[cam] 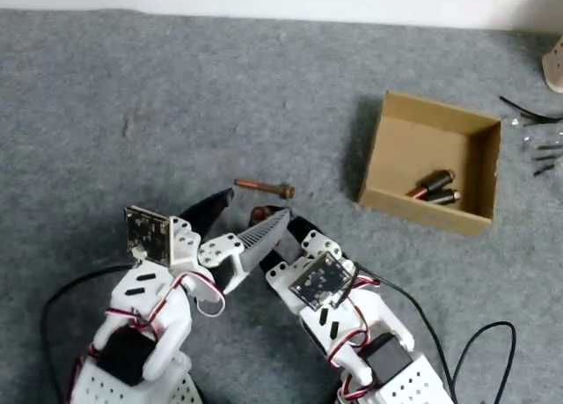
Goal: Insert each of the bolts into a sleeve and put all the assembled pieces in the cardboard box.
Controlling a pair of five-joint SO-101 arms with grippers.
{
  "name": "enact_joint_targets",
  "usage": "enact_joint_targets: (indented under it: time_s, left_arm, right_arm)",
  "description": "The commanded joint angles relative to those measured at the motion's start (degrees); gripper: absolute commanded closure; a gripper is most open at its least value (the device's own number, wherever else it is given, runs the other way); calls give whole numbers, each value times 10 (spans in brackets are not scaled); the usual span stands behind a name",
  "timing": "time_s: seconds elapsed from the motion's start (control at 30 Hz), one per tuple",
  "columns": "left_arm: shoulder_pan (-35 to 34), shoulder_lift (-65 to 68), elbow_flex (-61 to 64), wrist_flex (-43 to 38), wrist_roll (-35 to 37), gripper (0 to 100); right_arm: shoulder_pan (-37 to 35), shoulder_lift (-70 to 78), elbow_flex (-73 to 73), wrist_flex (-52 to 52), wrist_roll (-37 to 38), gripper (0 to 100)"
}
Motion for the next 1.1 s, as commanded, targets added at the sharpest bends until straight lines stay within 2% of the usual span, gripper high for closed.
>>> enact_joint_targets:
  time_s: [0.0, 0.23, 0.4, 0.63, 0.77, 0.87, 0.93, 1.0, 1.07]
  left_arm:
    - [1, -5, -52, 26, 8, 681]
    - [-119, -5, -140, 107, 40, 678]
    - [-208, -5, -104, 111, 40, 681]
    - [-234, -2, 46, -11, 22, 681]
    - [-231, -2, 66, -18, -46, 681]
    - [-235, -2, 88, -45, -65, 684]
    - [-235, -3, 116, -89, -65, 726]
    - [-235, 0, 134, -134, -65, 808]
    - [-235, 0, 133, -142, -68, 898]
  right_arm:
    - [4, -9, 53, -29, 4, 995]
    - [4, -5, 53, -29, 4, 995]
    - [5, -5, 53, -29, 4, 995]
    - [41, -8, 53, -29, 4, 995]
    - [58, -4, 54, -28, 2, 995]
    - [94, -3, 54, -24, 1, 995]
    - [115, -3, 54, -10, 1, 995]
    - [131, -3, 54, 2, 1, 995]
    - [149, -3, 54, 18, 1, 995]
